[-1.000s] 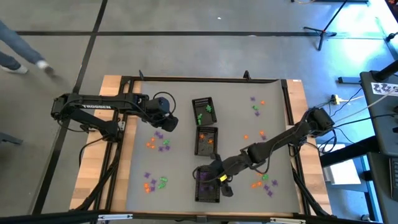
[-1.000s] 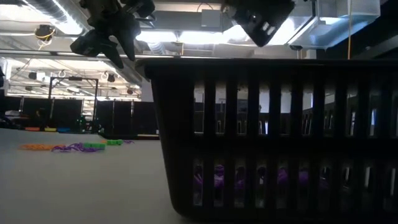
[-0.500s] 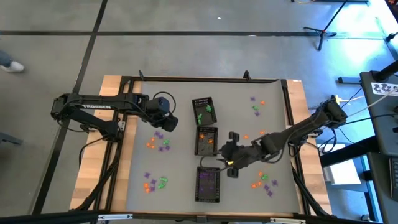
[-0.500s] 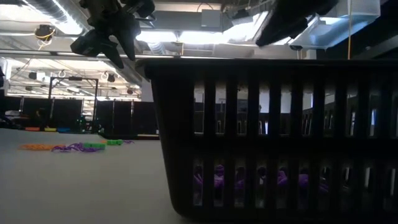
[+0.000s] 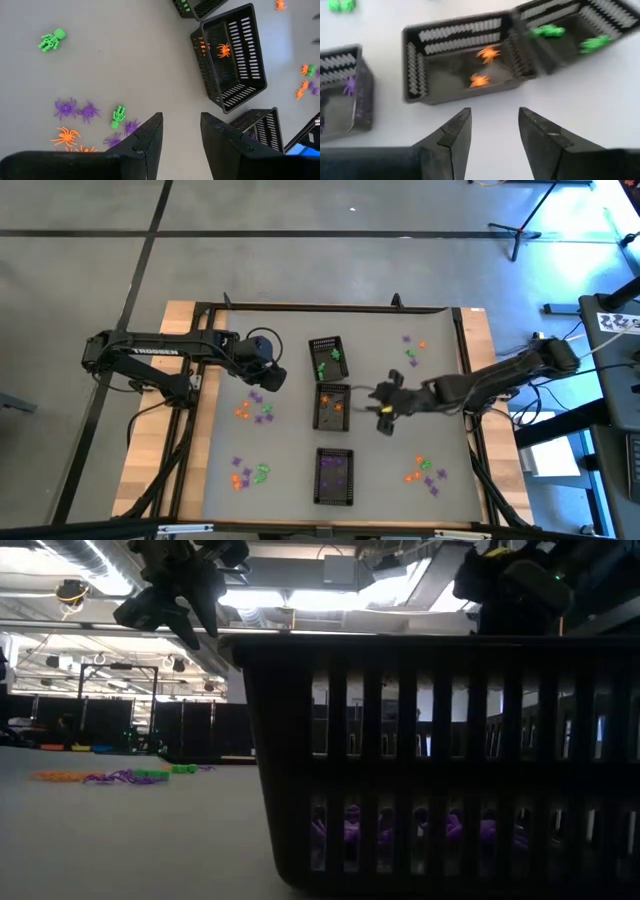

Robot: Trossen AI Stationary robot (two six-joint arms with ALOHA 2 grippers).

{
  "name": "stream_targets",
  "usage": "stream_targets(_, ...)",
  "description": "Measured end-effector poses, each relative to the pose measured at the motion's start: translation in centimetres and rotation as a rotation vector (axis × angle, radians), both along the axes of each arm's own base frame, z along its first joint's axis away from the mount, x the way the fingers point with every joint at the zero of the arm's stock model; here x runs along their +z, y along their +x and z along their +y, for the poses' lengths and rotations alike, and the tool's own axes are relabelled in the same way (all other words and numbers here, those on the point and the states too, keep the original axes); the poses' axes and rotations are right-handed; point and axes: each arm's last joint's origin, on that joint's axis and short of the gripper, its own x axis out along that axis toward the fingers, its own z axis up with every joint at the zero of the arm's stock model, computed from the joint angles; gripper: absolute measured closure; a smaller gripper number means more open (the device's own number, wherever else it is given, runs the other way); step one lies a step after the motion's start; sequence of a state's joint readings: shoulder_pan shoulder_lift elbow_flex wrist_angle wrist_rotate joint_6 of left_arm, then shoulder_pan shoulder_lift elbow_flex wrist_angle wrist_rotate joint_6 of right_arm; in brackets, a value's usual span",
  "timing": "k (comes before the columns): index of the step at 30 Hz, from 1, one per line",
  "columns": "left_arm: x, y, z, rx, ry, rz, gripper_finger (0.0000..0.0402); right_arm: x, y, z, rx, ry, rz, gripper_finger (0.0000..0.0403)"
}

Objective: Sort Halloween decoration
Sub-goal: Put the orange spider toy into the middle black bin

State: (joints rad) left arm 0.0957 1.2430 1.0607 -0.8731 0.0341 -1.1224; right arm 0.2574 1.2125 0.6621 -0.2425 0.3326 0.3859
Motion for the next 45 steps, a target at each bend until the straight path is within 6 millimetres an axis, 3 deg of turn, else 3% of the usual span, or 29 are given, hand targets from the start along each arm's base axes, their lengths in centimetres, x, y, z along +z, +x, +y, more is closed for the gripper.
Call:
stream_targets(5,0.0,0.0,0.0,0.000,0.000,0.000,0.0278,-0.2,-3.1,-1.7,-0.129,0.002,0.094,0.0239)
stream_targets(11,0.0,0.0,0.0,0.000,0.000,0.000,0.0278,-2.9,-5.7,-2.4,-0.317,0.022,0.287,0.0239)
stream_targets(19,0.0,0.0,0.0,0.000,0.000,0.000,0.0278,-7.0,-6.8,-3.2,-0.460,0.102,0.297,0.0239)
stream_targets(25,0.0,0.0,0.0,0.000,0.000,0.000,0.0278,-8.9,-6.8,-4.1,-0.450,0.215,0.243,0.0239)
stream_targets(37,0.0,0.0,0.0,0.000,0.000,0.000,0.0278,-8.9,-7.0,-4.4,-0.463,0.157,0.231,0.0257)
stream_targets(45,0.0,0.0,0.0,0.000,0.000,0.000,0.0278,-6.0,-5.5,-4.4,-0.446,0.075,0.234,0.0262)
